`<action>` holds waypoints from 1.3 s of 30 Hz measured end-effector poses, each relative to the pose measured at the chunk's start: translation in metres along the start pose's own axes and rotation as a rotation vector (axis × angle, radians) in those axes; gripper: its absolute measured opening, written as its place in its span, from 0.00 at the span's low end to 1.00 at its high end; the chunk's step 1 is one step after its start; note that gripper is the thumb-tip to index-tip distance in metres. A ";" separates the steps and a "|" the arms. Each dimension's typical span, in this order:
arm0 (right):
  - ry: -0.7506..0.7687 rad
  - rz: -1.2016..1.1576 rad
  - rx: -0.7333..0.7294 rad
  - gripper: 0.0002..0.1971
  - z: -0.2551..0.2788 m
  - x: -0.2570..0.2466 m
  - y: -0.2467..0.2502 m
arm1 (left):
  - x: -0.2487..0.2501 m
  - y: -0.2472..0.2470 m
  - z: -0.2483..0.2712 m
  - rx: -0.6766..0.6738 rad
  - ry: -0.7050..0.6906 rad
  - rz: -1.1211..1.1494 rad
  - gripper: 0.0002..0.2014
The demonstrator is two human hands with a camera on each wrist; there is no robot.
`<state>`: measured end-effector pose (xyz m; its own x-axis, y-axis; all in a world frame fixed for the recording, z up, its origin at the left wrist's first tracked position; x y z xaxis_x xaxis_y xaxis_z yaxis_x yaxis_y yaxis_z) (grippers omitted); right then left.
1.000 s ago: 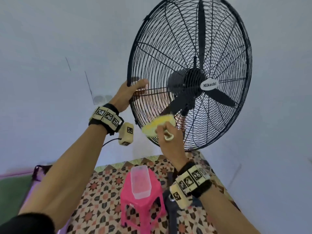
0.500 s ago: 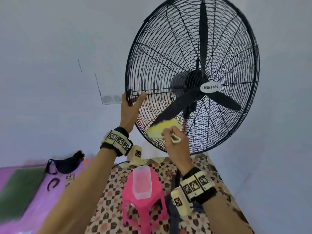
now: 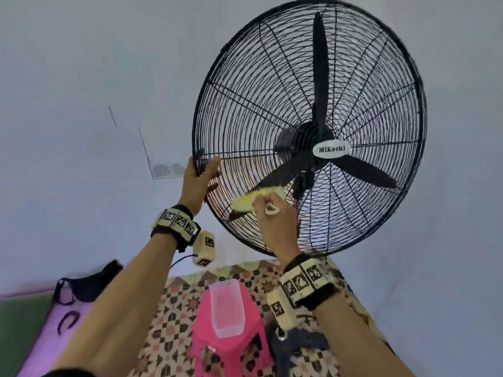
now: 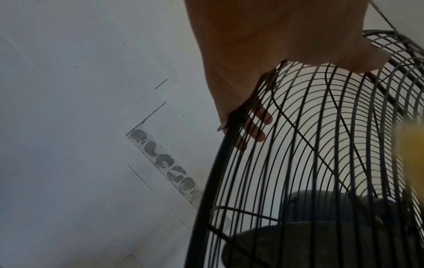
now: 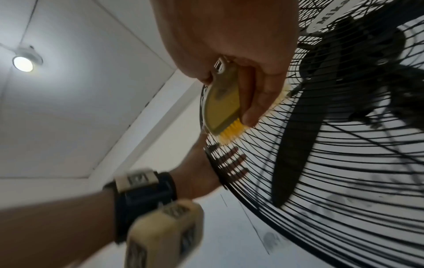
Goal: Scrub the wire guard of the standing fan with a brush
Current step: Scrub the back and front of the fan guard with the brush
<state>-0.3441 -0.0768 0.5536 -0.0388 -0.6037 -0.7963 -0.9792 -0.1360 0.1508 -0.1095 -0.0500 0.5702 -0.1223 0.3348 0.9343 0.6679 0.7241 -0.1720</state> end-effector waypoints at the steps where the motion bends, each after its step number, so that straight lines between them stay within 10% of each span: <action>1: 0.013 -0.049 0.002 0.12 -0.010 -0.012 -0.004 | -0.001 0.002 -0.005 -0.005 0.009 0.000 0.32; 18: 0.098 -0.041 0.097 0.15 -0.052 -0.038 -0.032 | -0.008 0.014 -0.061 -0.172 0.051 -0.057 0.32; 27: 0.000 -0.047 0.123 0.13 -0.041 -0.022 -0.023 | 0.018 0.000 -0.057 0.024 -0.138 -0.344 0.69; 39: 0.021 0.058 0.131 0.15 -0.063 -0.017 -0.003 | 0.010 0.003 -0.068 0.045 -0.103 -0.328 0.70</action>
<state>-0.3276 -0.1154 0.6030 -0.0932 -0.6240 -0.7758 -0.9931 0.0026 0.1171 -0.0585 -0.0852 0.6005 -0.4007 0.1372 0.9059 0.5480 0.8282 0.1170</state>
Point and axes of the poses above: each hand's wrist, its own z-axis away from the middle knuckle, its own y-axis out of the back of the hand, x = y × z, the point moved 5 cm from there along -z, towards the middle knuckle, and after that the axes turned 8 degrees about x, right-handed, at the moved point
